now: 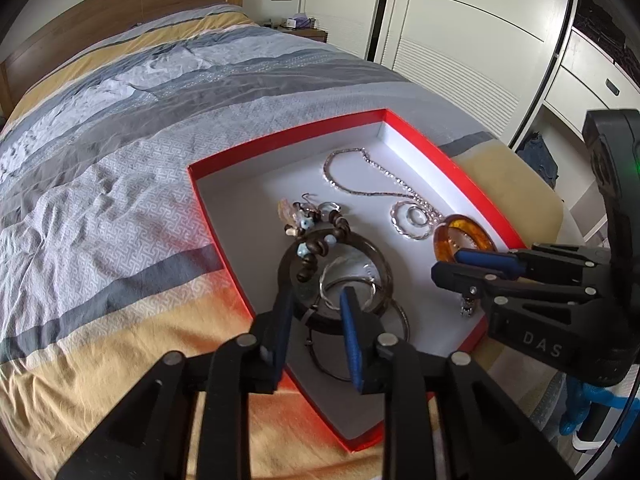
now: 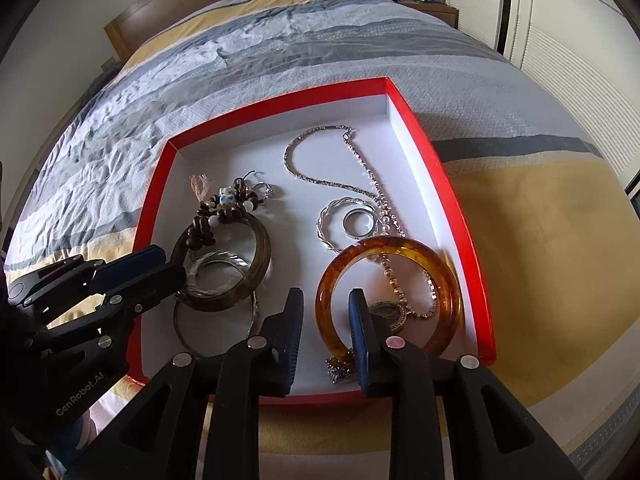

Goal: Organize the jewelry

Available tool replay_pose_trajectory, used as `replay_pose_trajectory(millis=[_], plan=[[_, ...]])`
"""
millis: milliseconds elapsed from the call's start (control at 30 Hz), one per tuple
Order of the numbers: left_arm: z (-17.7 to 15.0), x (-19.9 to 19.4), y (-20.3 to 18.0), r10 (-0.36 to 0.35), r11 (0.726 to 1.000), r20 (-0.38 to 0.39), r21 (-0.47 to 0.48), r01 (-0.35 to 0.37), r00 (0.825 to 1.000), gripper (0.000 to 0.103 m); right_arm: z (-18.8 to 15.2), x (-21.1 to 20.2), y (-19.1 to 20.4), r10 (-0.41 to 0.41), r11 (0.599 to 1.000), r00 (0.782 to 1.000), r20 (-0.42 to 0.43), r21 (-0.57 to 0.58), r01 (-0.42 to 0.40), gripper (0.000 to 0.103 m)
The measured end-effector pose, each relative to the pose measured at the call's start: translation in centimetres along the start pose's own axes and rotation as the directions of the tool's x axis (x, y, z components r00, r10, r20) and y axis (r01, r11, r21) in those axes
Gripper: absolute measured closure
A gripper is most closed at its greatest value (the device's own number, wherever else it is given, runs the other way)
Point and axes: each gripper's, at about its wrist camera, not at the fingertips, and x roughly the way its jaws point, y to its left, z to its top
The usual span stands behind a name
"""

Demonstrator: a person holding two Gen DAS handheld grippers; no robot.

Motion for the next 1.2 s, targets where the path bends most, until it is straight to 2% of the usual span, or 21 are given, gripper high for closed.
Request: replay_pose_trajectory(millis=[233, 433, 967, 1200], plan=[[0.0, -1.5, 0.2, -0.009, 1.000, 0.027, -0.008, 0.010, 1.000, 0.070, 0.0, -1.2, 0.2, -0.006, 1.000, 1.000, 0.017, 0.001, 0.006, 0.074], [-0.2, -3.2, 0.5, -0.011, 1.000, 0.051, -0.023, 0.012, 0.999, 0.069, 0.1, -2.1, 0.6, -0.016, 1.000, 0.999, 0.031, 0.001, 0.016, 0.067], [-1.1, -8.5, 2.3, 0.033, 0.997, 0.112, -0.076, -0.025, 0.993, 0.066, -0.2, -5.2, 3.7, -0.011, 1.000, 0.997, 0.077, -0.024, 0.013, 0.051], [-1.8, -11.1, 3.0, 0.056, 0.995, 0.142, -0.091, -0.044, 0.988, 0.055, -1.0, -6.4, 5.8, -0.001, 0.999, 0.996, 0.086, -0.046, 0.005, 0.048]])
